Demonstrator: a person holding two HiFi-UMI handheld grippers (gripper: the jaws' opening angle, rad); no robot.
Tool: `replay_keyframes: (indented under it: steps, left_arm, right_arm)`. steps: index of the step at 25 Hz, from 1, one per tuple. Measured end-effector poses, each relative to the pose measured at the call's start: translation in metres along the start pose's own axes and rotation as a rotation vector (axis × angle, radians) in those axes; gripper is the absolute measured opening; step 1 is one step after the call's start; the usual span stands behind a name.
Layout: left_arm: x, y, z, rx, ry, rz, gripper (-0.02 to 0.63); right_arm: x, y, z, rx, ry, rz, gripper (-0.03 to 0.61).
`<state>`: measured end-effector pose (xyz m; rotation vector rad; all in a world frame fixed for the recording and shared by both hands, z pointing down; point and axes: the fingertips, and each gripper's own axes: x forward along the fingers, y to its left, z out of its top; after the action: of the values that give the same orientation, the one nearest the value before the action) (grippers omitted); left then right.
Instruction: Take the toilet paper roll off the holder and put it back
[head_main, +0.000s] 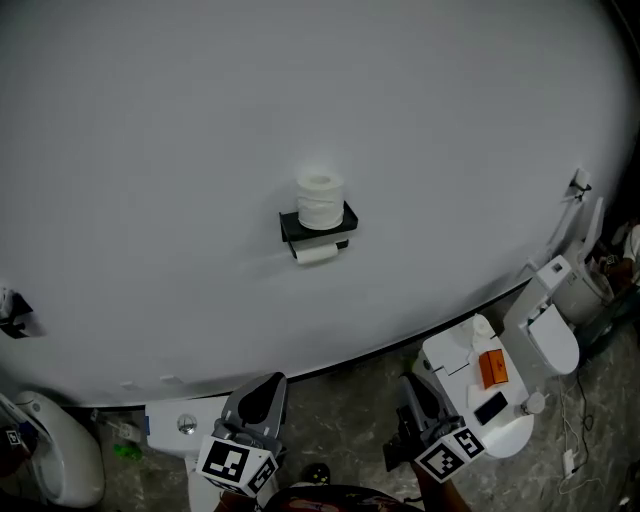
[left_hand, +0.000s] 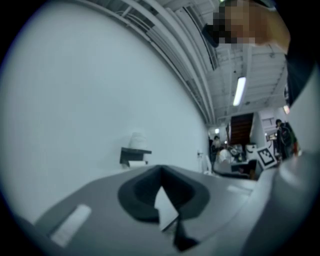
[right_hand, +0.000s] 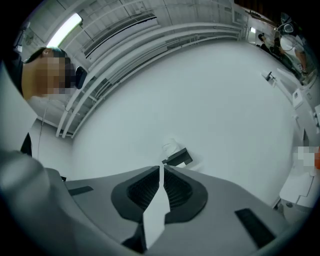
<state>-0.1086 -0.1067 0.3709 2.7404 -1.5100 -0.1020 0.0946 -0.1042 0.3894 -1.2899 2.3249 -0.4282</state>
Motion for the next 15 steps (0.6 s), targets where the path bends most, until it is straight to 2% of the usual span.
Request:
replay_keyframes:
  steps: [5, 10, 15]
  left_arm:
    - [0.029, 0.026, -0.004, -0.024, 0.009, 0.021, -0.002]
    - [0.045, 0.035, -0.004, -0.021, 0.018, 0.057, -0.002]
    - [0.061, 0.033, -0.005, -0.022, 0.015, 0.057, -0.002]
  right_arm:
    - [0.040, -0.017, -0.010, 0.036, 0.056, -0.002, 0.017]
    - [0.067, -0.024, -0.008, 0.038, 0.075, 0.043, 0.016]
    - [0.087, -0.028, 0.003, -0.026, 0.092, 0.119, 0.017]
